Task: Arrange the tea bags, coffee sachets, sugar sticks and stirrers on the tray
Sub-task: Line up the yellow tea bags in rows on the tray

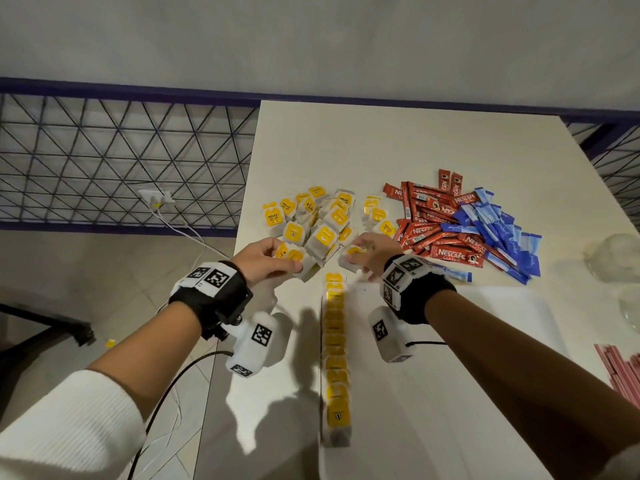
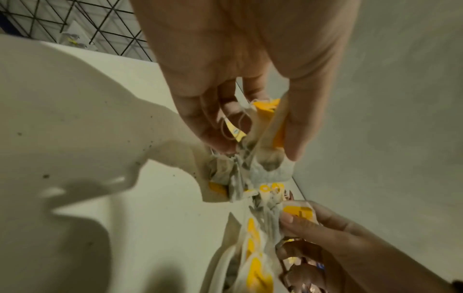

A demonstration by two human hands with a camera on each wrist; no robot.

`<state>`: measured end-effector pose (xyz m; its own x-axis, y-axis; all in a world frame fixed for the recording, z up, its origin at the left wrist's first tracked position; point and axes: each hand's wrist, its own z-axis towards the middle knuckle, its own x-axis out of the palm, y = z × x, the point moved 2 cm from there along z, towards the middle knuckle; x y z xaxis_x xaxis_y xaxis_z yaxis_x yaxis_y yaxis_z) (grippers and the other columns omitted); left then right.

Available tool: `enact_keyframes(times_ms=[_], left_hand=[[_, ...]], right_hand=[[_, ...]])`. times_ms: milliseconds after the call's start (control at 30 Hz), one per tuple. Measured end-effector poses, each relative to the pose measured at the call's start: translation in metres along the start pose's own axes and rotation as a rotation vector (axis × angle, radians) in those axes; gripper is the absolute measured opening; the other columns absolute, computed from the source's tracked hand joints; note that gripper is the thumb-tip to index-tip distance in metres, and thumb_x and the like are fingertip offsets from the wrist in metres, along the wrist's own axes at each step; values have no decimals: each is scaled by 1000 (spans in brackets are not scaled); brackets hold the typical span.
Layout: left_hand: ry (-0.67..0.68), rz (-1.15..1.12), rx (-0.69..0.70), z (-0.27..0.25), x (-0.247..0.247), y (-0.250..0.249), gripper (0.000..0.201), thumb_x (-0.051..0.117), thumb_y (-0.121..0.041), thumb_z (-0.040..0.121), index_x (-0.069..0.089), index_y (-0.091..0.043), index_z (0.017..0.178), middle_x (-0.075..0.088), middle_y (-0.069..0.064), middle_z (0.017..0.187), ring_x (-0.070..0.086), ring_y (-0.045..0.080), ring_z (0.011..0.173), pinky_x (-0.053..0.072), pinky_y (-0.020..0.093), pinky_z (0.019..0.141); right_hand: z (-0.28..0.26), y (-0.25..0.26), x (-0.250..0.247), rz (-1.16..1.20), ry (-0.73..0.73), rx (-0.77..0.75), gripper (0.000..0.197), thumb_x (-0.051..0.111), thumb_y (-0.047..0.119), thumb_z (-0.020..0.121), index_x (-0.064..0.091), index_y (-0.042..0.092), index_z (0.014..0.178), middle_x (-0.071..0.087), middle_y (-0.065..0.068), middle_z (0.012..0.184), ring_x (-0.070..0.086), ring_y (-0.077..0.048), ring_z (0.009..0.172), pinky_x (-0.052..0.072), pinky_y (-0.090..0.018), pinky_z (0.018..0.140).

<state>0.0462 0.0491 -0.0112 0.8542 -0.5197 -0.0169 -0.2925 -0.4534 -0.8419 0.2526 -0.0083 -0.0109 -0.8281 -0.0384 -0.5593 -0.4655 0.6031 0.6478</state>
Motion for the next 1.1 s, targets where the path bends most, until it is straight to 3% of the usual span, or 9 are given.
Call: enact_keyframes(times_ms=[133,267,433,533,600,667,833,933,1100], left_hand=[[-34,-53,45,-8,-4,-6,39,60,17,76,39,-14,63,54,-3,52,51,9,53,46,11,50],[-9,-33,13,-29,4,-6,35,56,15,80,45,-19,75,49,3,67,50,2,43,40,13,44],[132,-124,-75,-74,25,4,42,41,13,87,54,-20,109,54,14,75,53,14,41,42,17,35],[296,-386,-186,-100,40,10,35,33,-1,88,65,-12,95,65,16,81,67,23,59,59,33,57],[381,-458,-211,-110,46,13,32,42,-19,82,73,-10,85,69,13,86,68,29,70,57,39,68],[367,-452,-207,-119,51,18,30,51,-30,78,74,-11,83,70,12,86,69,28,70,58,38,68],[189,-385,-144,-133,58,37,20,55,-18,86,55,-11,104,65,15,89,70,21,67,58,32,65],[150,-409,-137,-143,63,42,19,49,-22,94,52,-8,106,67,15,86,70,20,64,58,29,64],[106,-459,-159,-153,68,53,22,49,-25,93,56,-5,98,68,13,71,66,19,55,58,25,56]], right_hand=[[-28,15,-9,217,-17,-163,18,69,17,81,66,9,97,50,3,70,50,-13,66,51,-32,65],[-70,36,-8,252,194,-267,12,70,16,80,64,25,85,58,-2,82,57,-11,67,51,-22,64],[-113,41,10,238,342,-293,13,71,17,79,65,25,86,60,-4,96,55,-6,62,46,-16,55],[-125,34,24,114,352,-284,23,72,20,78,65,18,100,57,-9,88,50,-8,60,41,-17,54],[-130,29,33,67,327,-306,28,73,18,78,64,13,104,52,-11,84,45,-11,60,37,-16,53],[-136,22,40,81,278,-325,31,74,15,77,59,14,105,49,-7,77,42,-9,57,34,-12,50],[-147,4,52,215,205,-257,40,77,17,74,43,20,95,44,4,66,44,-8,53,37,-16,50],[-152,-6,58,322,171,-243,36,78,18,72,43,23,81,46,0,68,47,-13,54,41,-25,53],[-159,-18,65,356,187,-238,24,76,17,75,53,20,72,51,-1,66,53,-13,59,42,-18,49]])
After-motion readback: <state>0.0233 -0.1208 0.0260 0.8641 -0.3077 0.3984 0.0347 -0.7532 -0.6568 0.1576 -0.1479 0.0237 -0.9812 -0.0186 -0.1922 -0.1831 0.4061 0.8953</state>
